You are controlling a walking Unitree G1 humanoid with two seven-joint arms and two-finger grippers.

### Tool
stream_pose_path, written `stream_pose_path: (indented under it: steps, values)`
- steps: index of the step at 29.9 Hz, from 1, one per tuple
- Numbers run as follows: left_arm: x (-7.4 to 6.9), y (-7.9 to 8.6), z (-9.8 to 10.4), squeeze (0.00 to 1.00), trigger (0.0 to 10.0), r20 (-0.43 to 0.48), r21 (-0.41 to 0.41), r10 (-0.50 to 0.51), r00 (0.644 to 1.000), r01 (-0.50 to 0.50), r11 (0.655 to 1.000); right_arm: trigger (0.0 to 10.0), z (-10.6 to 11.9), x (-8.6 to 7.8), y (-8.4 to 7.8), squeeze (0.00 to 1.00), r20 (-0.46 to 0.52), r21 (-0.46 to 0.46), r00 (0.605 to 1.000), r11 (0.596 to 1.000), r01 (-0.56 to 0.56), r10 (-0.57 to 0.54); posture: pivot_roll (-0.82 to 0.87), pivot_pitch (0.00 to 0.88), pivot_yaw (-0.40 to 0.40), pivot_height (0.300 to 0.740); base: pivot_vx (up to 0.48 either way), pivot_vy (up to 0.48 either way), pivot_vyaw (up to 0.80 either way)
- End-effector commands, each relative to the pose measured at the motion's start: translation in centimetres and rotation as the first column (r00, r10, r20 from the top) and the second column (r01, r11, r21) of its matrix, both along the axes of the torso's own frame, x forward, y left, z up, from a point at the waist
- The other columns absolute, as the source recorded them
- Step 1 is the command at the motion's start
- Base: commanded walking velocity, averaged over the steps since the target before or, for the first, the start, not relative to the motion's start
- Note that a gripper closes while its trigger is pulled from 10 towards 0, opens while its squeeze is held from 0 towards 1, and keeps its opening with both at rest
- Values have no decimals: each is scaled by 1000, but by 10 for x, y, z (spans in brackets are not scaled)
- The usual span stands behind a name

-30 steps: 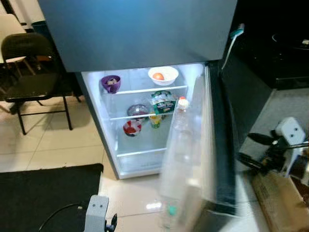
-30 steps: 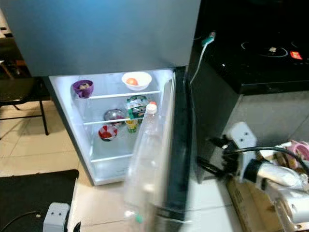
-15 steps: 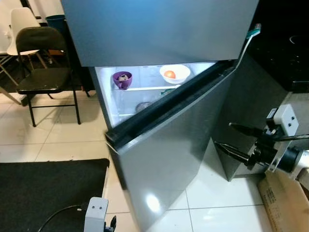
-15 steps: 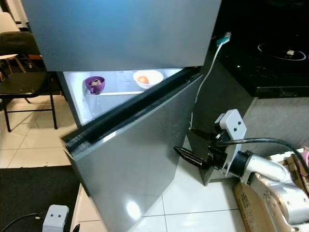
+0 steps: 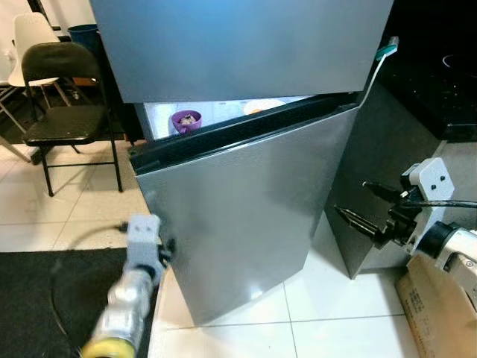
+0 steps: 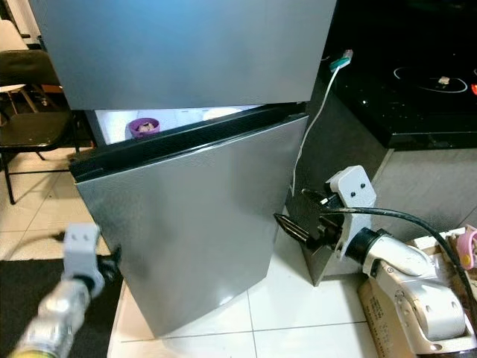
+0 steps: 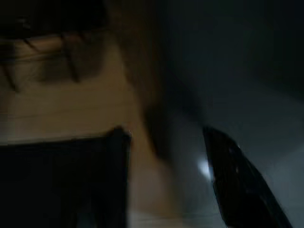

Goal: Restocking fridge

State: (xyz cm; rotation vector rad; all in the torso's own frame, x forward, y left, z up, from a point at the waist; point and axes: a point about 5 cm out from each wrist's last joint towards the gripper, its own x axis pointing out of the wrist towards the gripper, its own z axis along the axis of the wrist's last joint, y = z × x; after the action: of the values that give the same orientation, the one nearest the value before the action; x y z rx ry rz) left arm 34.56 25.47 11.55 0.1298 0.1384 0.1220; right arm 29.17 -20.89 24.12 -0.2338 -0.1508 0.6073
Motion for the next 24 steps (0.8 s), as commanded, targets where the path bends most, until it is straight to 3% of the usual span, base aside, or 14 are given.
stream_pose_path:
  steps: [1,4,6,10,11,13,18,23,24]
  values:
    - [12,17,27,0,10000,63,4,22,998,-22,1000,10000,18,-3,9,0,72,27,997,999,-31,29,-134,127,29,740,0,0,0]
    - [31,16,64,0,10000,125,16,-5,992,3,1000,10000,33,-5,20,0,121,31,991,997,-69,65,-153,134,37,740,0,0,0]
    - [40,21,89,0,10000,167,53,28,986,-37,998,10000,40,-7,24,0,144,33,987,996,-83,77,-162,138,40,740,0,0,0]
    - [42,24,98,0,10000,183,72,50,982,-64,995,10000,42,-9,25,0,150,35,985,996,-87,81,-170,141,42,740,0,0,0]
    - [43,35,116,0,10000,215,78,126,968,-146,986,10000,44,-10,25,0,155,36,985,995,-88,81,-176,145,50,740,0,0,0]
    - [43,47,137,0,10000,260,62,194,946,-217,974,10000,41,-13,22,0,152,36,986,997,-71,65,-187,149,61,740,0,0,0]
    - [43,43,125,0,10000,241,33,175,955,-188,982,10000,38,-14,20,0,137,42,989,998,-56,49,-177,152,50,740,0,0,0]
    - [43,23,88,0,10000,181,-13,93,979,-92,996,10000,31,-12,26,0,103,37,992,997,-74,70,-164,147,38,740,0,0,0]
    - [39,15,69,0,10000,155,-30,71,985,-67,997,10000,28,-11,30,0,93,32,992,996,-86,83,-160,146,33,740,0,0,0]
